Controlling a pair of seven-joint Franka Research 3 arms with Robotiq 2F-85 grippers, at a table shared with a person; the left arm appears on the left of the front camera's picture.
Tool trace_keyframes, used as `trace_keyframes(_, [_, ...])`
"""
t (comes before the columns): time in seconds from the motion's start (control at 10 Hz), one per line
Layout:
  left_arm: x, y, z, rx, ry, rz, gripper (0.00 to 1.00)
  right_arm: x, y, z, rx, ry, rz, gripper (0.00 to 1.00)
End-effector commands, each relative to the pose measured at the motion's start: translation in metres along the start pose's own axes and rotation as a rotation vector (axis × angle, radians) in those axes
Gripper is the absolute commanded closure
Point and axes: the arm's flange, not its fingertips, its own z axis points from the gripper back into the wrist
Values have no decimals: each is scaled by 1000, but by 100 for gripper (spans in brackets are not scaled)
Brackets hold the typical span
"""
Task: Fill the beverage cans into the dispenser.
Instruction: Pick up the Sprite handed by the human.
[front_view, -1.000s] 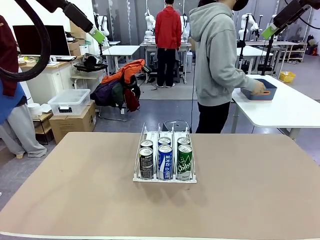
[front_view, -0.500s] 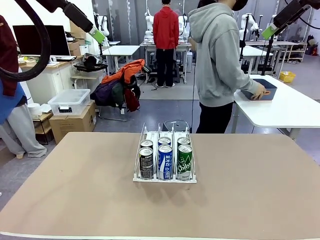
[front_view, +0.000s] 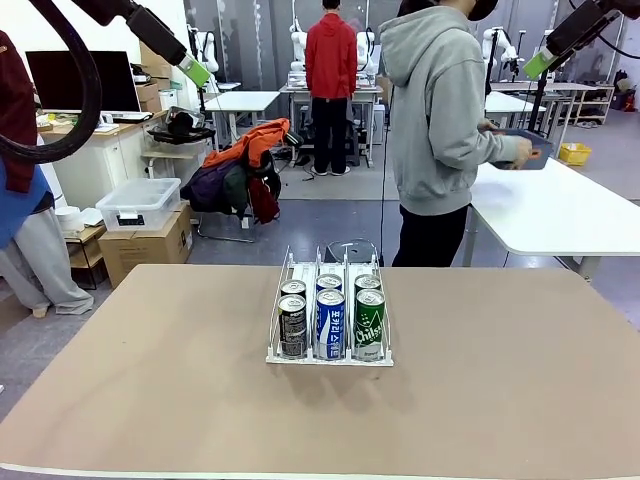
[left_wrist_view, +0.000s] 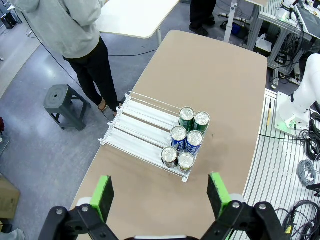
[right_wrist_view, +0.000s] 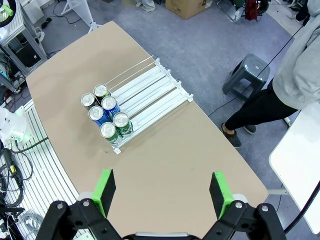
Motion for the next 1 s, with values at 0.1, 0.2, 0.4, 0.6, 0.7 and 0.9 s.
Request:
trace_keyframes(0.1, [-2, -2, 0, -22, -11, 11, 0, 0, 0, 0, 0, -2, 0, 0])
trace_keyframes(0.2, [-2, -2, 0, -22, -11, 11, 0, 0, 0, 0, 0, -2, 0, 0])
trace_keyframes(0.4, [-2, -2, 0, -22, -11, 11, 0, 0, 0, 0, 0, -2, 0, 0])
trace_keyframes(0.6, [-2, -2, 0, -22, -11, 11, 0, 0, 0, 0, 0, -2, 0, 0])
trace_keyframes(0.7, [-2, -2, 0, -22, -11, 11, 0, 0, 0, 0, 0, -2, 0, 0])
trace_keyframes(0.9, [-2, -2, 0, -22, -11, 11, 0, 0, 0, 0, 0, -2, 0, 0])
